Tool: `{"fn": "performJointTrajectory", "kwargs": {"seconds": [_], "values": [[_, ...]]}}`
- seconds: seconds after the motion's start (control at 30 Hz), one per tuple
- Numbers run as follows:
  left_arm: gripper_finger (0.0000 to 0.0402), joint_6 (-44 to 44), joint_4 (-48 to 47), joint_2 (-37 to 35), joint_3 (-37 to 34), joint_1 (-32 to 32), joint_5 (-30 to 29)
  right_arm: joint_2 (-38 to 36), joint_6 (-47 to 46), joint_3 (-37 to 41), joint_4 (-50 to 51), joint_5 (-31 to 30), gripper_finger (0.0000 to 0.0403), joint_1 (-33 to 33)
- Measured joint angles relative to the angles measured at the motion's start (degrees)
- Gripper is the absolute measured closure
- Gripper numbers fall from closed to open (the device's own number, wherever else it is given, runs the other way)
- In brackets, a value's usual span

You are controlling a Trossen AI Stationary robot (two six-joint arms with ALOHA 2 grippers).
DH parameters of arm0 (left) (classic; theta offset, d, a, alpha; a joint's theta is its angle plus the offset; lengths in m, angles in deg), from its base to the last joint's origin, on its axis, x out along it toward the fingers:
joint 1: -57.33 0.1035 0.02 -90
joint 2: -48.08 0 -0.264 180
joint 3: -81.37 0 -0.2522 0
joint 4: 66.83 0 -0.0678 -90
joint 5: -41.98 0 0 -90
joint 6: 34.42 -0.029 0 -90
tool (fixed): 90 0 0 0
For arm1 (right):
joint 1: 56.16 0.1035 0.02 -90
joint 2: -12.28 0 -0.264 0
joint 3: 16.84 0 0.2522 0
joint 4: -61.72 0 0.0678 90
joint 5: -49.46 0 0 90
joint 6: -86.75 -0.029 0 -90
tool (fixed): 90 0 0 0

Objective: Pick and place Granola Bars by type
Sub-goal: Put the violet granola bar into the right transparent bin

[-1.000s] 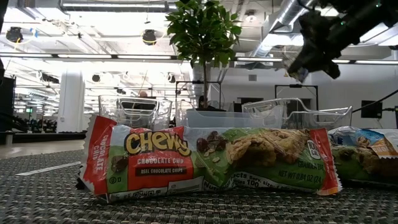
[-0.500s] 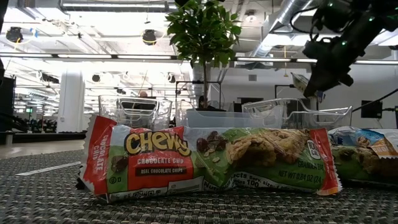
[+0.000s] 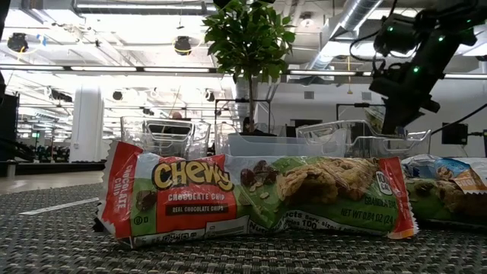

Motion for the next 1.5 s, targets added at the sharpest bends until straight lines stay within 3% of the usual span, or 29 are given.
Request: {"fn": "performJointTrajectory", "kwargs": {"seconds": [0.23,0.73,1.23,1.5], "values": [[0.0127,0.0,0.0,0.0,0.0,0.0,0.0,2.8,0.0,0.0,0.0,0.1,0.0362,-1.6],[0.0127,0.0,-2.3,0.0,0.0,0.0,-0.1,7.7,0.0,0.0,0.0,0.1,0.0305,-2.0],[0.0127,0.0,-2.6,0.0,0.0,0.0,-1.6,4.9,-2.2,0.0,-0.5,2.2,0.0305,-2.0],[0.0127,0.0,-2.5,0.0,0.0,0.0,-1.6,-0.1,-6.6,0.0,-5.4,11.7,0.0305,-2.0]]}}
